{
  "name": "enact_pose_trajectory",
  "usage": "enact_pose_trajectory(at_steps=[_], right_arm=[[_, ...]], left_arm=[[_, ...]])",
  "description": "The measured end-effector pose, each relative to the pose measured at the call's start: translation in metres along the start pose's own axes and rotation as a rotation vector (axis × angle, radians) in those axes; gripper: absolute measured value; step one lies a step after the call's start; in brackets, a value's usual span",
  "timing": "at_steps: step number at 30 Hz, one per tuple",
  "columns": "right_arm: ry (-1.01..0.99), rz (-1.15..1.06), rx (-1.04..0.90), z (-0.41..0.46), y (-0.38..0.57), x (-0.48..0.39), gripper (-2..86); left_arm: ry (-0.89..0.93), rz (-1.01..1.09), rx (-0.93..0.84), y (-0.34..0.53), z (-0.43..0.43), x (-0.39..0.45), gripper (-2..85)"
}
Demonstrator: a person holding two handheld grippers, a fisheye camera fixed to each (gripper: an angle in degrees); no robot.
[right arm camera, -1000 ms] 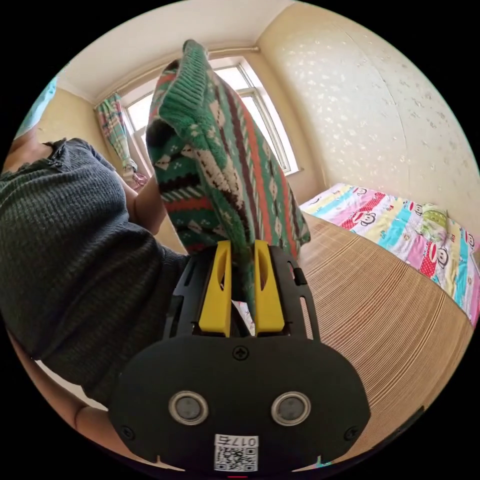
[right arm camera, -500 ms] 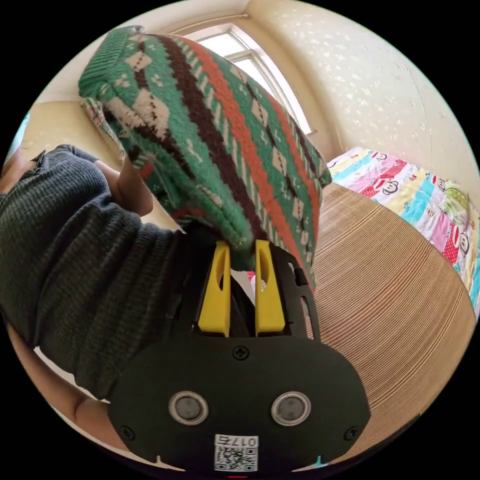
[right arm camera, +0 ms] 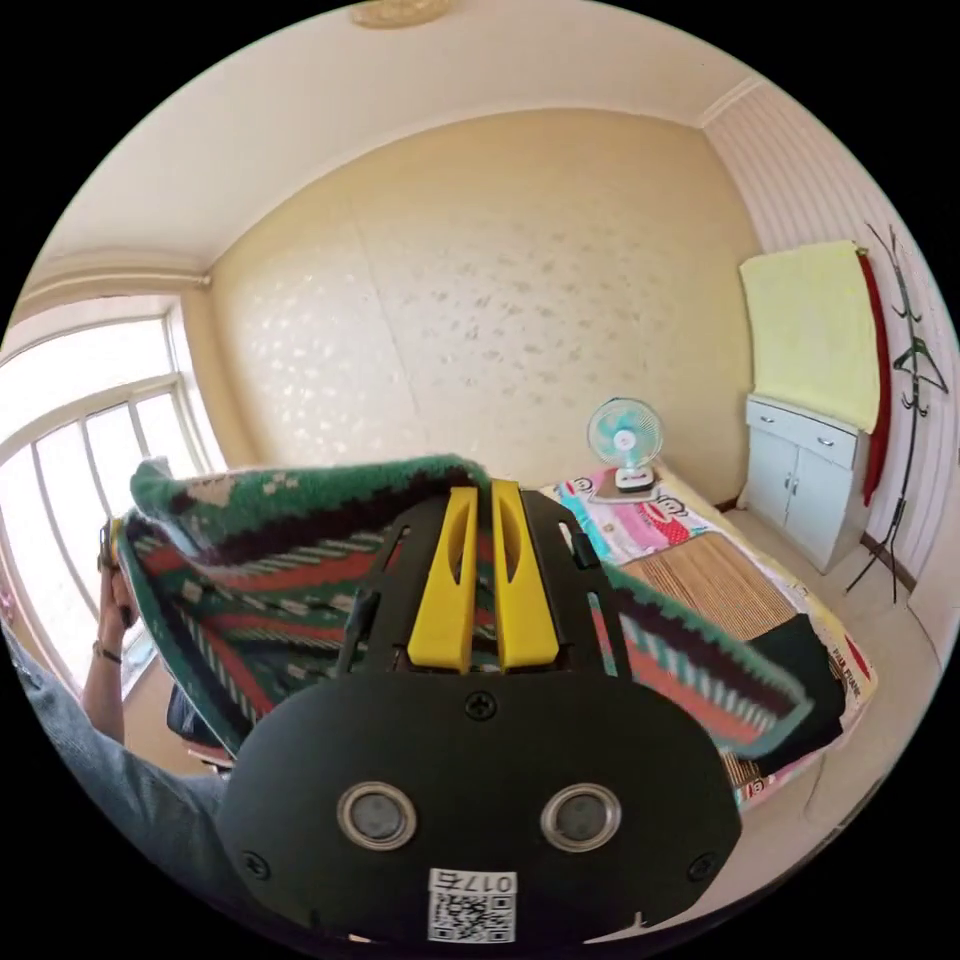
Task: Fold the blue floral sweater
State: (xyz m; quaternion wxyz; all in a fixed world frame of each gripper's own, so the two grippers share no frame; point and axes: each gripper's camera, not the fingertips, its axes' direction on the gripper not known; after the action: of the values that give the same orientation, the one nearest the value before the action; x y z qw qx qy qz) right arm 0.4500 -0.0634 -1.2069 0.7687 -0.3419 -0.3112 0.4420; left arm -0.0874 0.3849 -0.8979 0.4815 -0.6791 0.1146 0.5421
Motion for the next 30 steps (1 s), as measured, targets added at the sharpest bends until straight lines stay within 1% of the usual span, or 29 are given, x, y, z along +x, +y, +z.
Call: enact_pose_trajectory(at_steps=[2,4,6,8,10,11,14,16,17,19,21,23,24,25,26,27,28,29,30], right_arm=[[0.075,-0.001,0.132,-0.045,-0.015,-0.015,3.4],[0.12,-0.016,0.236,-0.077,-0.023,-0.03,3.4],[0.147,-0.038,0.336,-0.107,-0.03,-0.046,3.4],[0.197,-0.079,0.469,-0.145,-0.038,-0.067,3.4],[0.242,-0.121,0.562,-0.168,-0.044,-0.082,3.4],[0.256,-0.137,0.614,-0.182,-0.049,-0.088,3.4],[0.269,-0.124,0.717,-0.202,-0.064,-0.098,3.4],[0.296,-0.122,0.759,-0.204,-0.073,-0.105,3.4],[0.335,-0.136,0.786,-0.199,-0.079,-0.109,3.4],[0.395,-0.159,0.799,-0.182,-0.094,-0.113,3.4],[0.454,-0.163,0.707,-0.151,-0.123,-0.111,3.5],[0.527,-0.202,0.476,-0.075,-0.175,-0.1,3.6],[0.535,-0.221,0.411,-0.05,-0.188,-0.094,3.6],[0.532,-0.253,0.284,0.006,-0.213,-0.078,3.7],[0.502,-0.271,0.16,0.073,-0.235,-0.057,3.9],[0.483,-0.269,0.095,0.108,-0.243,-0.044,4.0],[0.45,-0.239,-0.049,0.182,-0.255,-0.013,4.2],[0.428,-0.227,-0.244,0.257,-0.256,0.019,4.8],[0.433,-0.221,-0.356,0.291,-0.252,0.034,5.3]], left_arm=[[-0.02,-0.062,0.05,0.014,0.004,-0.013,5.9],[0.052,-0.068,0.14,0.026,0.011,-0.022,5.5],[0.104,-0.025,0.223,0.029,0.014,-0.015,5.4],[0.12,0.029,0.322,0.026,0.011,0.001,5.3],[0.077,0.121,0.428,0.014,0.001,0.034,5.2],[0.056,0.146,0.447,0.01,-0.002,0.044,5.2],[-0.106,0.237,0.538,-0.011,-0.014,0.095,5.2],[-0.302,0.287,0.603,-0.024,-0.02,0.132,5.1],[-0.363,0.297,0.618,-0.027,-0.021,0.139,5.1],[-0.581,0.365,0.654,-0.045,-0.016,0.154,5.1],[-0.661,0.367,0.631,-0.07,-0.01,0.137,5.1],[-0.725,0.305,0.561,-0.107,-0.004,0.094,5.0],[-0.797,0.234,0.481,-0.136,0.004,0.053,4.9],[-0.904,0.136,0.379,-0.166,0.016,-0.001,4.6],[-0.961,0.079,0.33,-0.179,0.022,-0.031,4.4],[-1.06,-0.045,0.269,-0.196,0.029,-0.091,1.8],[-1.098,-0.155,0.195,-0.203,0.03,-0.146,0.4],[-1.098,-0.196,0.149,-0.203,0.03,-0.171,0.2],[-1.095,-0.287,0.057,-0.194,0.03,-0.217,0.1]])
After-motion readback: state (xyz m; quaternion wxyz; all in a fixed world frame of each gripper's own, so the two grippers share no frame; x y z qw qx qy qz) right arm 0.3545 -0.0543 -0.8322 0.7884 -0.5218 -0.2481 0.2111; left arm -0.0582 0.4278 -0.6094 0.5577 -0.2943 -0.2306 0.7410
